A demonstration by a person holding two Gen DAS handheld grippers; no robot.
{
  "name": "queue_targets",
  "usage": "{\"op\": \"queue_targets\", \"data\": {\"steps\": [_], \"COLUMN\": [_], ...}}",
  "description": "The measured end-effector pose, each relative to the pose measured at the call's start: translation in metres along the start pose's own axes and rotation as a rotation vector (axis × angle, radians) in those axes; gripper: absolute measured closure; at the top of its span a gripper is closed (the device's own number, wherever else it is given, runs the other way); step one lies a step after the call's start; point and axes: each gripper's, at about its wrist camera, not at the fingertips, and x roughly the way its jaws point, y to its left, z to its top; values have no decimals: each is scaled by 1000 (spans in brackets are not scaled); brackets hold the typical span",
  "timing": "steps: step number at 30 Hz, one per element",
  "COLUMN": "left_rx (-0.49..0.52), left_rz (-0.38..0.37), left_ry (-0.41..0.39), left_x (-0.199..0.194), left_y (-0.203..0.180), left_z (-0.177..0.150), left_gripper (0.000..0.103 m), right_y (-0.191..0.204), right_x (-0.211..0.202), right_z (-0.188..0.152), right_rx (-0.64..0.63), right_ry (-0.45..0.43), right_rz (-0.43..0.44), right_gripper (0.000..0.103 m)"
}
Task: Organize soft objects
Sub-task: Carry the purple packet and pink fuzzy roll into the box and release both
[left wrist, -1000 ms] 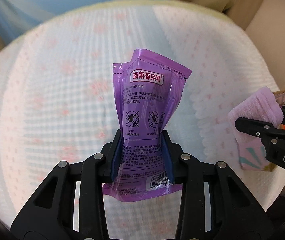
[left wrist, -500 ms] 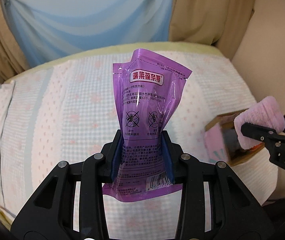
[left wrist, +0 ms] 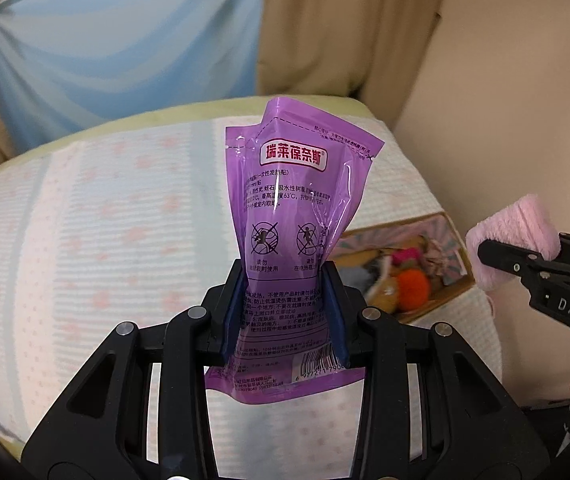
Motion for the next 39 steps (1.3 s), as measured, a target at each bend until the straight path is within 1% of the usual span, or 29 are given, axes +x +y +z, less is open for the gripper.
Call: {"op": "queue_targets", "data": {"steps": [4, 8, 10, 12, 15, 18, 22, 29, 30, 31, 32, 33, 34, 35, 36, 37, 39], "left_rx": [4, 2, 3, 41, 115, 173, 199, 293, 305, 321, 334, 349, 363, 371, 384, 390, 391], "left_rz": [-22, -18, -28, -16, -33, -34, -29, -30, -32, -31, -23, -12, 0, -1, -1, 3, 14], "left_ry": [43, 106, 137, 161, 216, 268, 318, 372, 373, 368, 365, 362, 345, 326, 324, 328, 339], "left_x": [39, 74, 91, 107, 136, 165, 196, 229, 232, 233, 233, 233, 230, 227, 225, 224, 223], "left_y": [-36, -68, -81, -93, -112, -120, -123, -145, -147, -150, -152, -153, -155, -156, -157, -157, -154], "left_z": [-3, -5, -2, 1, 6, 7, 1, -10, -11, -12, -13, -14, -16, -17, -19, -21, -26], "left_gripper": [70, 70, 70, 70, 70, 70, 70, 70, 67, 61, 39, 10, 0, 0, 0, 0, 0], "right_y": [-51, -90, -107, -123, -143, -159, -176, -195, -197, -199, -201, -201, -202, -202, -203, -203, -205], "right_x": [8, 28, 40, 53, 69, 83, 109, 150, 156, 162, 166, 170, 173, 174, 175, 176, 176], "right_z": [-6, -11, -13, -16, -19, -23, -24, -16, -14, -12, -10, -9, -8, -7, -6, -6, -6], "right_rx": [33, 49, 60, 79, 121, 145, 178, 219, 223, 228, 230, 230, 229, 230, 230, 228, 231], "right_ry": [29, 68, 89, 114, 145, 170, 204, 240, 243, 248, 252, 255, 252, 244, 233, 223, 215], "right_rz": [-39, -45, -42, -39, -27, -27, -21, 8, 7, 5, 5, 5, 9, 12, 17, 23, 18], "right_gripper": [77, 77, 77, 77, 77, 77, 77, 76, 75, 70, 65, 51, 35, 23, 3, 0, 0]}}
